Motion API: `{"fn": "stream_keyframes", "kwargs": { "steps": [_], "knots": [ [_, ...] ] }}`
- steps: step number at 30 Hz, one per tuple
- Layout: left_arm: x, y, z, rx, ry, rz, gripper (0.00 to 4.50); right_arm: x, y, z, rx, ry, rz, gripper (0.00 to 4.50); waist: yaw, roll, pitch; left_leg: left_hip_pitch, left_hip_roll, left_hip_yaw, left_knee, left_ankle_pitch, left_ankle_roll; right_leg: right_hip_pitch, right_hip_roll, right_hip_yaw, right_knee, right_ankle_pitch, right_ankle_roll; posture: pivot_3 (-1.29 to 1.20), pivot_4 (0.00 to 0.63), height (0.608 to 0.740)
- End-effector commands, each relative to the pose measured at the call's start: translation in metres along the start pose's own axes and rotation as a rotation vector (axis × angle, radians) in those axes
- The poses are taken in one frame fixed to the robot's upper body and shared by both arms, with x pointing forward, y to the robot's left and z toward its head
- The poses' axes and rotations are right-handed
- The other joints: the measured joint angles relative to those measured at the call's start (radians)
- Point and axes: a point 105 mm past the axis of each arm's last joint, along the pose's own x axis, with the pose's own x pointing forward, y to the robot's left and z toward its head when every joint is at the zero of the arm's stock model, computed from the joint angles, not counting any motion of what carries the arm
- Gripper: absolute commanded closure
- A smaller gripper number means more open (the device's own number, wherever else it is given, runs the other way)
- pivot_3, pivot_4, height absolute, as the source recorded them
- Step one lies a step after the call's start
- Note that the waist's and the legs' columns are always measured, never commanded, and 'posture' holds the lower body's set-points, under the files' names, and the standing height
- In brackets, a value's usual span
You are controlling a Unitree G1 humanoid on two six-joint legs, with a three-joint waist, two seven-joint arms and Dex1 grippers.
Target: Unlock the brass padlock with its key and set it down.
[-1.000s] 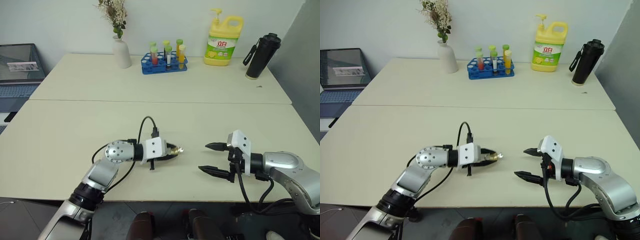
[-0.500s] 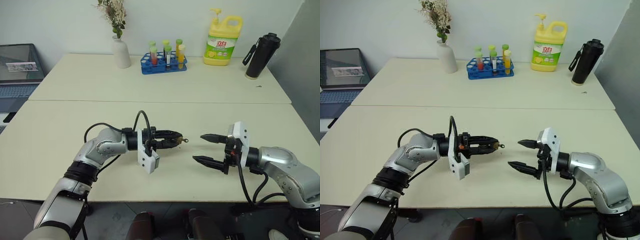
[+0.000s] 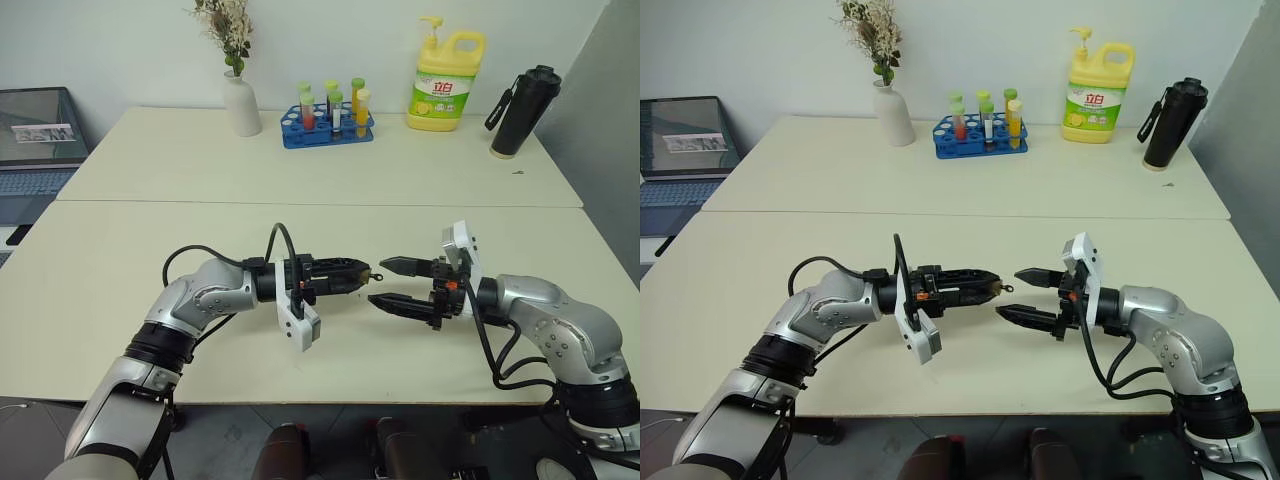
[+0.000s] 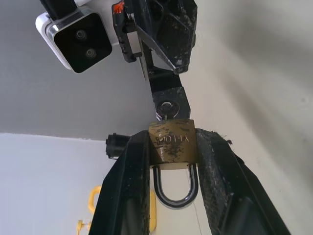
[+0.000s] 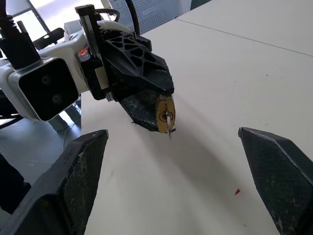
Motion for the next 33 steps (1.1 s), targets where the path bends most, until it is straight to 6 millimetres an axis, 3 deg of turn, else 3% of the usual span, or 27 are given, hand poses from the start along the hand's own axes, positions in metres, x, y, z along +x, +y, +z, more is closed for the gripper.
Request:
{"fn": "stream_keyframes", "kwargs": {
  "steps": [1, 3, 5, 15, 22, 33],
  "knots": [
    [-0.002, 0.013, 0.003, 0.047, -0.001, 0.045, 3.54, 0.002, 0.005, 0.01, -0.01, -0.026, 0.041, 0.0, 0.0, 0.0, 0.0, 0.0, 0.0, 0.0, 0.0, 0.0, 0.0, 0.0, 0.0, 0.0, 0.0, 0.0, 0.0, 0.0, 0.15, 0.74],
    [-0.003, 0.013, 0.003, 0.051, 0.004, 0.043, 3.54, 0.002, 0.005, 0.013, -0.003, -0.03, 0.049, 0.0, 0.0, 0.0, 0.0, 0.0, 0.0, 0.0, 0.0, 0.0, 0.0, 0.0, 0.0, 0.0, 0.0, 0.0, 0.0, 0.0, 0.15, 0.74],
    [-0.005, 0.012, 0.003, 0.052, 0.008, 0.041, 3.54, 0.003, 0.005, 0.015, 0.001, -0.032, 0.055, 0.61, 0.0, 0.0, 0.0, 0.0, 0.0, 0.0, 0.0, 0.0, 0.0, 0.0, 0.0, 0.0, 0.0, 0.0, 0.0, 0.0, 0.15, 0.74],
    [-0.007, 0.011, 0.004, 0.051, 0.017, 0.04, 3.54, 0.006, 0.004, 0.016, 0.001, -0.015, 0.072, 4.37, 0.0, 0.0, 0.0, 0.0, 0.0, 0.0, 0.0, 0.0, 0.0, 0.0, 0.0, 0.0, 0.0, 0.0, 0.0, 0.0, 0.15, 0.74],
    [-0.007, 0.01, 0.006, 0.051, 0.016, 0.04, 3.54, 0.008, 0.005, 0.016, 0.013, -0.013, 0.087, 4.5, 0.0, 0.0, 0.0, 0.0, 0.0, 0.0, 0.0, 0.0, 0.0, 0.0, 0.0, 0.0, 0.0, 0.0, 0.0, 0.0, 0.15, 0.74],
    [-0.005, 0.004, 0.009, 0.061, 0.002, 0.033, 3.54, 0.002, -0.005, 0.021, 0.311, 0.1, 0.111, 4.5, 0.0, 0.0, 0.0, 0.0, 0.001, 0.0, 0.0, 0.0, 0.0, 0.0, -0.003, -0.001, 0.0, 0.0, 0.0, 0.0, 0.15, 0.74]
  ]
}}
